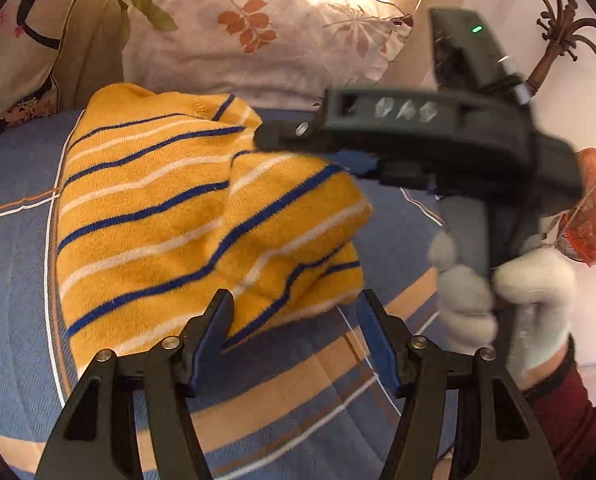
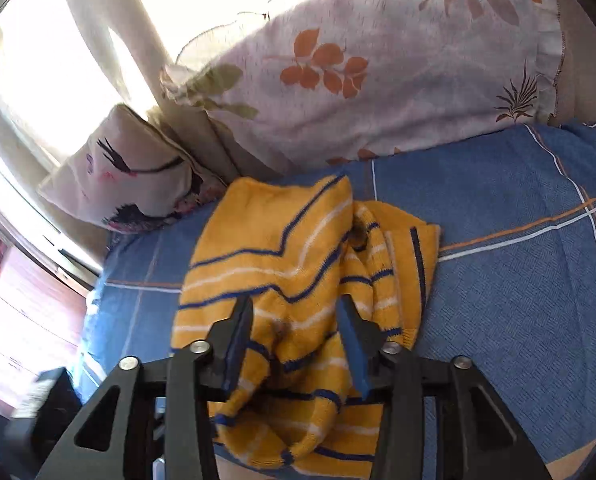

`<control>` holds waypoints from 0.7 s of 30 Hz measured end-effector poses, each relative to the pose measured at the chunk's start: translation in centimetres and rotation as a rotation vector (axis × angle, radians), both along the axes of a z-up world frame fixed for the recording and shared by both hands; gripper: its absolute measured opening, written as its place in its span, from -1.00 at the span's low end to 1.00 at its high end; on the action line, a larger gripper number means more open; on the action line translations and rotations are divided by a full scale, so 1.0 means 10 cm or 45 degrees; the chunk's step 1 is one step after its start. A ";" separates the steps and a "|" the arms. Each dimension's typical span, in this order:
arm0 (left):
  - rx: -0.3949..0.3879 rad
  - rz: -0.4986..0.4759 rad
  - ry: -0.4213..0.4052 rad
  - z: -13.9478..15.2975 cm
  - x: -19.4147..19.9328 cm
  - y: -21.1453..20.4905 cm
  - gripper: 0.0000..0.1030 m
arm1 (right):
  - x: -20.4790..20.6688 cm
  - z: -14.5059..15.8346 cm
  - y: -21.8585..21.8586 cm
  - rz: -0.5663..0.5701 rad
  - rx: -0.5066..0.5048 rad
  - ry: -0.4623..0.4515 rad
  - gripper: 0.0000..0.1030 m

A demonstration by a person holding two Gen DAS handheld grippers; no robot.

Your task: Fold small clothes

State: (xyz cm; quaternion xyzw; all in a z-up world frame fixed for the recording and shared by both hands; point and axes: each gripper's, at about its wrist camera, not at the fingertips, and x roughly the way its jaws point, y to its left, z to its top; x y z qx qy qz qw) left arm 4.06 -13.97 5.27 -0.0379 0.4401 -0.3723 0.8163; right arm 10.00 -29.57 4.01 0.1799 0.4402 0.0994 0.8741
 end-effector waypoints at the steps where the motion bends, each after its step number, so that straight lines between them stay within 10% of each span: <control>1: -0.013 -0.002 -0.007 0.05 -0.06 0.08 0.21 | -0.04 -0.09 0.02 0.013 0.002 0.006 0.22; 3: -0.023 0.006 -0.011 0.11 -0.12 0.19 0.21 | -0.12 -0.19 0.05 0.068 0.038 -0.006 0.06; 4: -0.027 0.015 -0.010 0.14 -0.13 0.24 0.21 | -0.15 -0.23 0.06 0.099 0.044 -0.012 -0.57; 21: -0.034 0.388 0.071 0.09 0.63 0.93 0.24 | -0.54 -0.45 -0.15 0.063 -0.144 0.056 -0.73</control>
